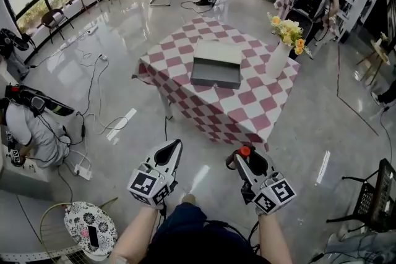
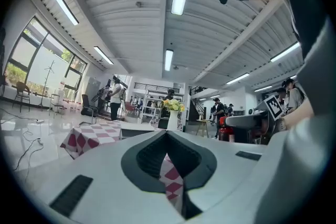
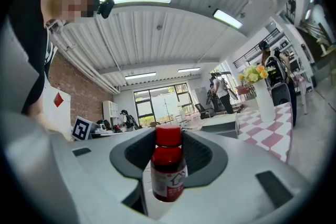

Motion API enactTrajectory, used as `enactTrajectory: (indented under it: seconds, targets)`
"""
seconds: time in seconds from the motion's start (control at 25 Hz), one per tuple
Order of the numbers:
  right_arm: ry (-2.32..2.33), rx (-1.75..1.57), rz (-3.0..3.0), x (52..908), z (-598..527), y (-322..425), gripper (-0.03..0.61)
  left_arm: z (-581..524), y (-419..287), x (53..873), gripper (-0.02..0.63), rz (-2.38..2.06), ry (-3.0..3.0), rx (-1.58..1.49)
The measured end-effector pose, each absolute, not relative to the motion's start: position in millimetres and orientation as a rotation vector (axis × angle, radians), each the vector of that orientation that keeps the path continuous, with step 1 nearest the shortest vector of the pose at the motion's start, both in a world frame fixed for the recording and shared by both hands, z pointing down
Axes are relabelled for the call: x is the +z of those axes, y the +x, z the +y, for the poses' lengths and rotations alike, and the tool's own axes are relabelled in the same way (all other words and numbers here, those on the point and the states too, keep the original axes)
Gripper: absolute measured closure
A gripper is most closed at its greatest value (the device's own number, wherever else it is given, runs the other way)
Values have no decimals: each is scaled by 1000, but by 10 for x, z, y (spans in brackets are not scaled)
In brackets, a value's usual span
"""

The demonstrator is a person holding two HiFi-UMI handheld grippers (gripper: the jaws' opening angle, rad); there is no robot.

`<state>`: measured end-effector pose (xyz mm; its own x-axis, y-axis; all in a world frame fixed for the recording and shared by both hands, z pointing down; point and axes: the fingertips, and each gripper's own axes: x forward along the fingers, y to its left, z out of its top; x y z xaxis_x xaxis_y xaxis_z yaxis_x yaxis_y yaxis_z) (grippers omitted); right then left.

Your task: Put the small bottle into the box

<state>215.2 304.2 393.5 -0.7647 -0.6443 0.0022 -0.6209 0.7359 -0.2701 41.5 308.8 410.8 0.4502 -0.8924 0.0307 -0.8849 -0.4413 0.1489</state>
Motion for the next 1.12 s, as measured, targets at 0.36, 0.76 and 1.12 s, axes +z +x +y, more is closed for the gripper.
enactTrajectory:
  seconds: [0.36,0.76,1.12]
  targets:
    - [-1101,-389,2797,4027,2013,1495,425,2062,-382,4259,612,-1545,2546,-62]
    - [-1088,-386,2821,4081,1029,1202,425,1070,-521,4399,612,-1513,2554,-96]
    - [-1052,-416,2850,4238,14,919,425,74,-689,4554,612,-1515,2518,-87]
